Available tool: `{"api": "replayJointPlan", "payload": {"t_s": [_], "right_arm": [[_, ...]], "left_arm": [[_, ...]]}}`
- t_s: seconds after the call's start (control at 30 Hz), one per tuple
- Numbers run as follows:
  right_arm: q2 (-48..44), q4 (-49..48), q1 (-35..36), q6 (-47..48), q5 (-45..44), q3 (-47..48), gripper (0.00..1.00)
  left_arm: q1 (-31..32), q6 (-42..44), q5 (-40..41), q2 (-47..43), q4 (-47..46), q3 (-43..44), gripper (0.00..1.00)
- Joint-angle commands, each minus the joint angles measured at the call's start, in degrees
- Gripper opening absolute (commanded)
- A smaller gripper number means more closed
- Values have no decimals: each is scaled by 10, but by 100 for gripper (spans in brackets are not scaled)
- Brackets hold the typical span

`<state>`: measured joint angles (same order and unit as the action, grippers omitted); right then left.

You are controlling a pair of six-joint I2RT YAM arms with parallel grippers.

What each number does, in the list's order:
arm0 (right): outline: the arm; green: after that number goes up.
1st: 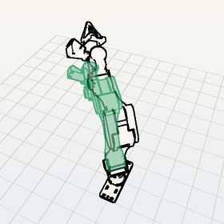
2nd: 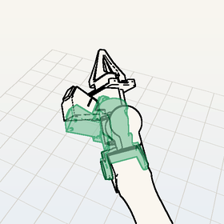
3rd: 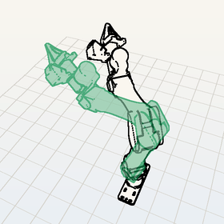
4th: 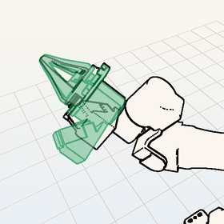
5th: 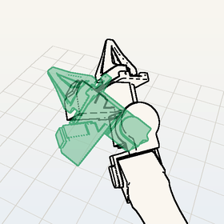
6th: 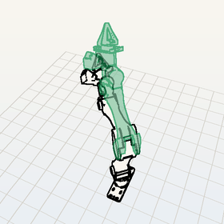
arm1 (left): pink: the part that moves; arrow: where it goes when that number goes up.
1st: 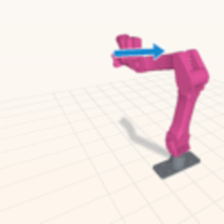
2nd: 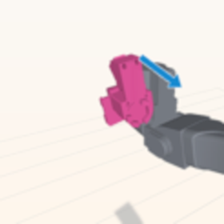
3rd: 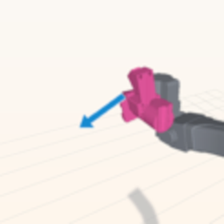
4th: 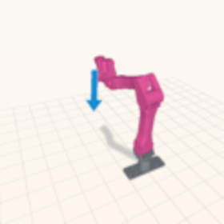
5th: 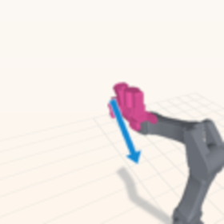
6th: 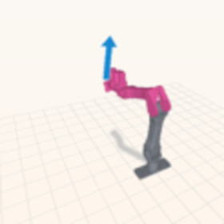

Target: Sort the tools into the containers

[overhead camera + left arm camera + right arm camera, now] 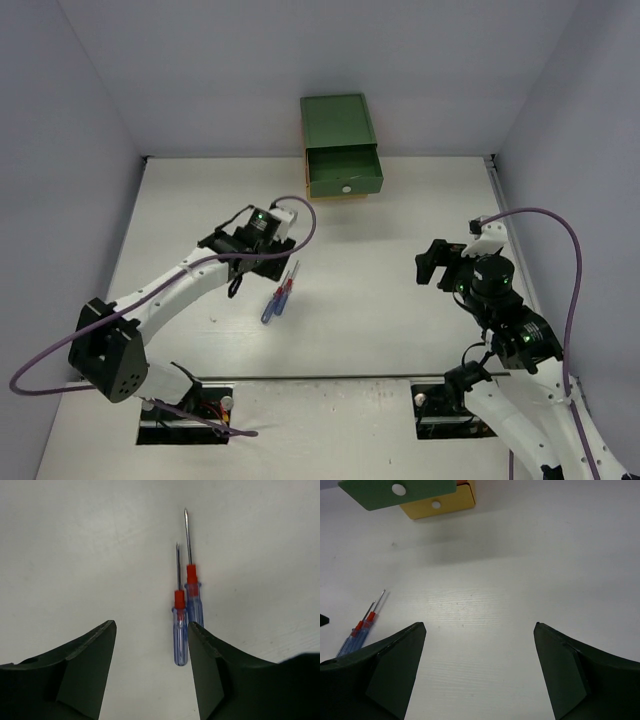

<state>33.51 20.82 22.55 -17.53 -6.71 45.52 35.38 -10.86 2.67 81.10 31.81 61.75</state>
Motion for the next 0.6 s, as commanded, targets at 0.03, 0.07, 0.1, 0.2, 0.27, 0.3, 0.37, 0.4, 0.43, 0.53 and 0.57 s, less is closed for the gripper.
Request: {"api": "replayJointPlan", "payload": {"t_s": [0.03, 0.07, 0.1, 0.2, 0.27, 0.3, 0.37, 0.4, 0.43, 0.53, 0.57], "right_arm": [[10, -43, 3, 0, 22, -3, 88], [9, -44, 3, -2, 24, -6, 88], [7, -44, 3, -4, 25, -8, 88], [0, -44, 3, -6, 28, -12, 88], [-4, -45, 3, -7, 28, -15, 88], [-3, -45, 3, -7, 28, -16, 88], [-4, -45, 3, -6, 29, -17, 88], [-3, -45, 3, -6, 29, -17, 88], [-3, -45, 3, -5, 29, -17, 88], [-1, -45, 3, -3, 28, -17, 88], [0, -45, 3, -3, 28, -18, 88]], "left_arm": [[-1, -44, -47, 18, -54, -30, 52], [-2, -45, -48, 25, -59, -37, 51], [-2, -45, -49, 29, -62, -43, 51], [-7, -48, -59, 48, -76, -54, 49], [-9, -51, -73, 58, -84, -59, 49], [-9, -53, -79, 61, -88, -61, 49], [-9, -55, -80, 66, -90, -65, 49], [-9, -55, -79, 68, -90, -67, 49], [-9, -55, -77, 70, -90, -68, 49], [-11, -56, -62, 73, -88, -72, 49], [-14, -57, -61, 73, -90, -75, 48]]}}
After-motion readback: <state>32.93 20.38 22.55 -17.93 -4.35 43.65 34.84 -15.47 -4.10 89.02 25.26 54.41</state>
